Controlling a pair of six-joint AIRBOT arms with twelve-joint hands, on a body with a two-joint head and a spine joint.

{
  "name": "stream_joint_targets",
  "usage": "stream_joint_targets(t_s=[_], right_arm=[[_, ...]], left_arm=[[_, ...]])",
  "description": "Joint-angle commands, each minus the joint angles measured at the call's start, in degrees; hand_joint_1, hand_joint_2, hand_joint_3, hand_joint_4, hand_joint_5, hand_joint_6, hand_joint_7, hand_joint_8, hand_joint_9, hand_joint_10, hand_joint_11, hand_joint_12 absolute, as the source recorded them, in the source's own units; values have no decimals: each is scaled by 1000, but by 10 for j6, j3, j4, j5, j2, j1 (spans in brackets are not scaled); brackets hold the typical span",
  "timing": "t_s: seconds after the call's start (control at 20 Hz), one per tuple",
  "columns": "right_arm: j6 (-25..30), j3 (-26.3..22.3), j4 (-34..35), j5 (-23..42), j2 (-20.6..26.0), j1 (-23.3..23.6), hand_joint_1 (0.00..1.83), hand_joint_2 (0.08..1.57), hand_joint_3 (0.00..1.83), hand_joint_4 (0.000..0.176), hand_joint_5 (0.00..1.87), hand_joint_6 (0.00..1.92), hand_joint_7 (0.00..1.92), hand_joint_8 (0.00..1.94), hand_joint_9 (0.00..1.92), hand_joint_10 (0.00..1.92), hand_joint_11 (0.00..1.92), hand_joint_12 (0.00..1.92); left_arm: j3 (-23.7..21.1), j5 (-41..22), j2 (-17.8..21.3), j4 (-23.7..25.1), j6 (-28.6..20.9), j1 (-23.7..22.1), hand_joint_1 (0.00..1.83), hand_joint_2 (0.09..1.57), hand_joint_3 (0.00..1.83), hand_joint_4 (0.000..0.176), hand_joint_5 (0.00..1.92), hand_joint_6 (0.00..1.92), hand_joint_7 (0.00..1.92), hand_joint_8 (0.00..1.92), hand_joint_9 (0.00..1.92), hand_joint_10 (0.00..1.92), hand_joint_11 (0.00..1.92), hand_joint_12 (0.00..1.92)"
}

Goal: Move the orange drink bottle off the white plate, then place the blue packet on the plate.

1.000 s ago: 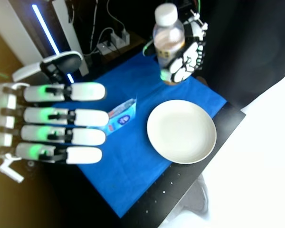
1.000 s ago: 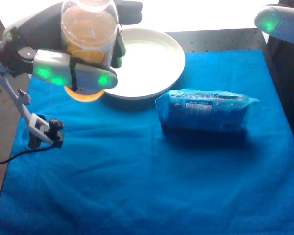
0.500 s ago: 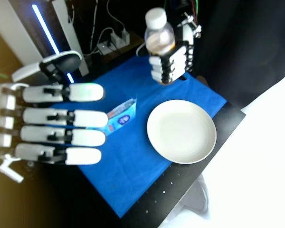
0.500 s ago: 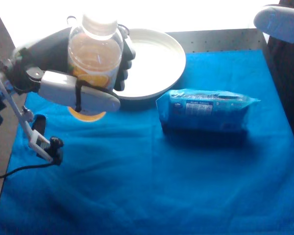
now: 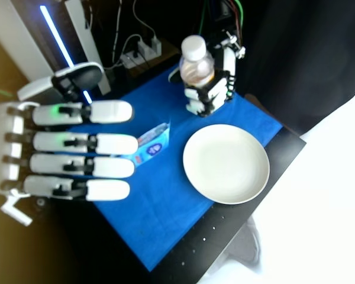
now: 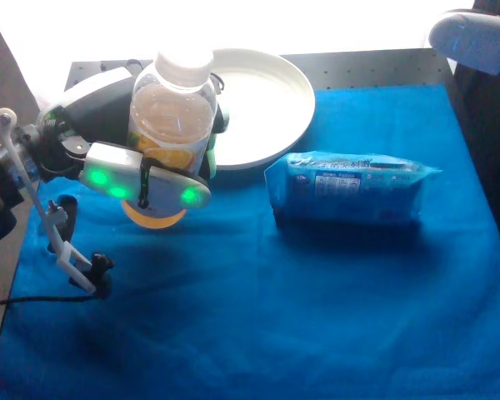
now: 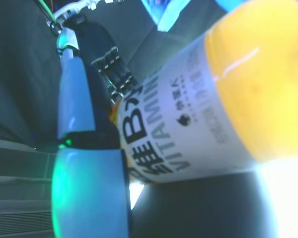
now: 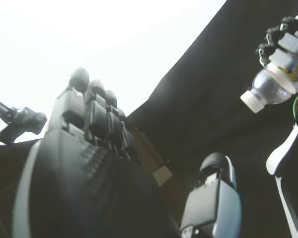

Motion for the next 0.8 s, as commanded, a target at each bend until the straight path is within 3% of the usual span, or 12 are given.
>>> stream_joint_targets(t_s=[0.0,0.05,0.2,0.35,0.4,0.45,0.5,0.55,0.6,0.65,0.7,0.75], right_arm=[[6,1,5,67,2,8,344,837,5,41,29,1,178,8,170,5,34,340],[6,1,5,67,2,8,346,834,3,39,32,3,173,6,169,4,30,339],[6,0,5,67,2,8,351,820,0,54,44,5,176,5,163,1,22,339],[6,0,5,67,2,8,348,822,0,55,30,0,180,5,161,0,22,340],[6,0,5,67,2,8,349,833,3,43,20,0,174,2,159,0,25,342],[6,0,5,67,2,8,346,840,6,43,15,0,177,3,158,0,26,343],[6,0,5,67,2,8,340,845,8,52,23,4,173,1,155,0,21,341],[6,0,5,67,2,8,337,837,3,46,18,1,164,0,153,0,15,339],[6,0,5,67,2,8,324,840,4,53,28,5,177,5,162,4,20,343],[6,0,5,67,2,8,321,846,6,60,32,6,180,6,162,4,23,345],[6,0,5,67,2,8,331,847,5,67,39,8,182,6,158,2,19,343],[6,0,5,67,2,8,334,846,5,64,30,3,176,3,150,0,12,340]], left_arm=[[2,-74,-4,-34,-12,-5,1615,1170,0,0,698,1646,595,1613,614,1556,895,1240],[2,-73,-5,-34,-12,-4,1490,1220,0,0,712,1562,498,1491,593,1537,897,1301],[5,-71,-9,-34,-13,-3,1454,1257,1,0,669,1491,406,1516,561,1562,853,1456],[6,-71,-10,-32,-14,-3,1465,1242,0,0,706,1432,470,1496,602,1511,788,1501],[6,-71,-10,-31,-14,-3,1479,1209,0,0,711,1425,588,1400,717,1409,767,1474],[6,-71,-10,-31,-14,-3,1478,1219,2,0,736,1241,526,1520,679,1496,751,1531],[6,-71,-10,-30,-14,-3,1475,1236,1,0,738,1249,482,1594,657,1506,677,1591],[6,-72,-10,-30,-14,-3,1467,1259,2,0,704,1319,416,1619,615,1536,649,1651],[6,-72,-10,-29,-14,-3,1193,1229,0,0,761,1283,345,1135,508,1205,558,1271],[6,-73,-10,-29,-14,-3,1312,1124,0,0,601,743,327,802,481,955,538,1066],[5,-74,-10,-29,-14,-3,1167,1180,3,0,762,1136,387,724,486,846,526,994],[5,-74,-10,-29,-14,-3,1140,1186,2,0,810,1193,466,675,512,711,484,918]])
